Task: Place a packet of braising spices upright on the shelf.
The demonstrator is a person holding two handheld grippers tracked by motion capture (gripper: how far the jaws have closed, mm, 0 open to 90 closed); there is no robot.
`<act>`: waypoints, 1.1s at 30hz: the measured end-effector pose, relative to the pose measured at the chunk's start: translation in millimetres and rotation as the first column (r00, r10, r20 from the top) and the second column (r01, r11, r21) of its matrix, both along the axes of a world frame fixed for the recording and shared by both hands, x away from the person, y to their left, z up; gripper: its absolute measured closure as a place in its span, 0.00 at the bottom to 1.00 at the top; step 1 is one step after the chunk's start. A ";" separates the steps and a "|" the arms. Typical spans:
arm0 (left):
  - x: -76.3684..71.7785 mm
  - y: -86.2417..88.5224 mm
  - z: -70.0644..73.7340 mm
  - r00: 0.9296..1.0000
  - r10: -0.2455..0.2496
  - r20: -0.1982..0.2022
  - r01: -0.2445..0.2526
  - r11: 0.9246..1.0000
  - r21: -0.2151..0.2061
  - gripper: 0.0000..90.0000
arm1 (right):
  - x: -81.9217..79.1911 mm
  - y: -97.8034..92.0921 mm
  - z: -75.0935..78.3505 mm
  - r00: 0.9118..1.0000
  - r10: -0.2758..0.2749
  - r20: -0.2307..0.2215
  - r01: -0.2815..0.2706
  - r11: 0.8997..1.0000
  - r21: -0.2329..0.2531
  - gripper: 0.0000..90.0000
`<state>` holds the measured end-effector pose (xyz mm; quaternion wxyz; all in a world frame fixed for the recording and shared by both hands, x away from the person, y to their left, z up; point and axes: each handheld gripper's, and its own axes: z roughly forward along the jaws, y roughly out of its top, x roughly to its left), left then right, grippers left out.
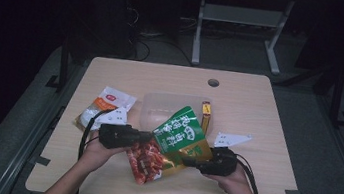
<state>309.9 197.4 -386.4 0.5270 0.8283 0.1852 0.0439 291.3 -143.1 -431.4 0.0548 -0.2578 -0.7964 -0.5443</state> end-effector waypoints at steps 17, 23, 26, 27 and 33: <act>-1.7 -2.0 -13.1 0.999 -0.033 -0.038 0.035 0.998 0.053 0.99 | -0.7 -1.7 10.6 0.999 0.025 0.028 -0.024 0.999 -0.034 1.00; -5.1 -4.3 -17.0 0.998 -0.043 -0.038 0.046 0.996 0.077 0.99 | 0.0 -1.8 17.6 0.998 0.032 0.062 -0.027 0.995 -0.091 1.00; -5.6 -4.4 -18.7 0.999 -0.039 -0.033 0.041 0.995 0.089 0.98 | 0.2 -1.2 23.2 0.996 0.048 0.082 -0.038 0.993 -0.114 1.00; -5.3 -4.0 -19.1 0.999 -0.038 -0.034 0.041 0.994 0.097 0.97 | 0.3 -0.1 25.0 0.995 0.059 0.085 -0.049 0.992 -0.115 1.00; -6.5 0.0 -20.9 1.000 -0.013 -0.014 0.014 0.992 0.127 0.87 | -0.7 7.6 32.2 0.987 0.102 0.122 -0.082 0.984 -0.159 1.00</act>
